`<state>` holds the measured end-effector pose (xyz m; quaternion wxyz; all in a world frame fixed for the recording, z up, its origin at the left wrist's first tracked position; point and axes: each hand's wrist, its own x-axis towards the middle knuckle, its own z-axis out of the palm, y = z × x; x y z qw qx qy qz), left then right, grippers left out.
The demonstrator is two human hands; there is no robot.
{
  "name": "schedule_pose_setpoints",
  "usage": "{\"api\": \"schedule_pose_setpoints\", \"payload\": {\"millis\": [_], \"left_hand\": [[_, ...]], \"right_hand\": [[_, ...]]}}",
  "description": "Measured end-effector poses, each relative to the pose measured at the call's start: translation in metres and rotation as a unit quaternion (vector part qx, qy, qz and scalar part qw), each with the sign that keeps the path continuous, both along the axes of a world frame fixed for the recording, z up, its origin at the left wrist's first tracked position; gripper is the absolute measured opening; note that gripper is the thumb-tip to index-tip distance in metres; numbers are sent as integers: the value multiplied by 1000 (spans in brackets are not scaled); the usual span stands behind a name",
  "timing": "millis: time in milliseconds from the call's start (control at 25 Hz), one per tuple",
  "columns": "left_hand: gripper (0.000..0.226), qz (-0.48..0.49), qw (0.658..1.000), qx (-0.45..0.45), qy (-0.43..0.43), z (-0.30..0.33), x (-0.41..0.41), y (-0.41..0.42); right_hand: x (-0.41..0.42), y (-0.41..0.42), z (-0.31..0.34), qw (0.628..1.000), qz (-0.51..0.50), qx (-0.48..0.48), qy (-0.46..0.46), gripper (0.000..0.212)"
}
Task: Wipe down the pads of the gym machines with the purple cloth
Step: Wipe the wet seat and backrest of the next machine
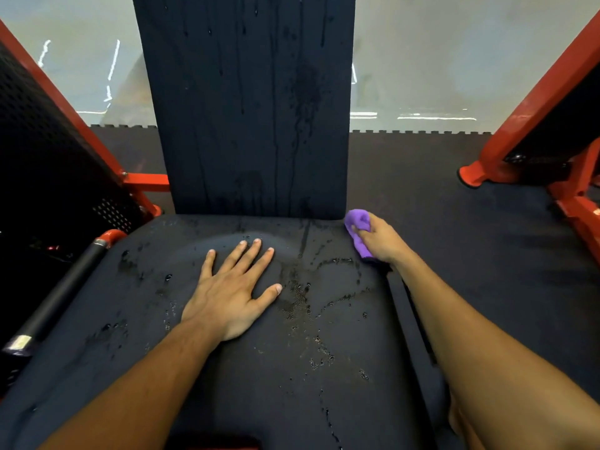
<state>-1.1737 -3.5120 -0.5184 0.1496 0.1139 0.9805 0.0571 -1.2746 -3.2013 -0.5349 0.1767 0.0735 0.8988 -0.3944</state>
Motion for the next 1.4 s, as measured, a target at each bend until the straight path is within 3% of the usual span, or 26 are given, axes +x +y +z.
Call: {"api": "schedule_pose_setpoints", "payload": {"millis": [80,200,280,360,440,520,560,680,760,920,1080,1200,1280,1400], "left_hand": [[80,-2,1000,-1,-5,-3,0,-1],[74,0,1000,-10,-10,-1,1,0],[72,3,1000,-8,-18,1,-2,1],[71,10,999,-13,-37,9,2,3],[72,33,998,-30,-51,23,10,7],[75,87,995,-3,-50,37,31,11],[79,102,994,18,-39,42,47,10],[101,84,996,1,-15,49,102,-20],[102,106,994,-12,-8,49,122,-41],[75,123,992,-15,23,42,120,-45],[79,119,992,-4,34,34,121,-46],[68,119,992,-9,38,38,121,-46],[65,115,993,-12,30,40,122,-45],[65,116,993,-10,34,39,123,-44]], "right_hand": [[-10,-15,9,1000,17,18,-10,24],[31,-12,47,997,28,28,62,39],[80,-2,80,990,0,24,141,54],[143,8,116,981,-15,6,195,53],[215,8,161,982,55,-44,173,48],[280,4,176,973,173,79,134,78],[305,4,170,956,194,150,158,89],[345,-10,122,936,222,247,115,98],[338,-21,93,923,225,302,77,99],[297,-73,94,901,239,353,84,87],[277,-139,97,905,306,281,95,79],[321,-105,96,909,311,215,173,76],[332,-56,87,914,259,241,199,76],[270,-32,85,945,165,270,85,69]]}}
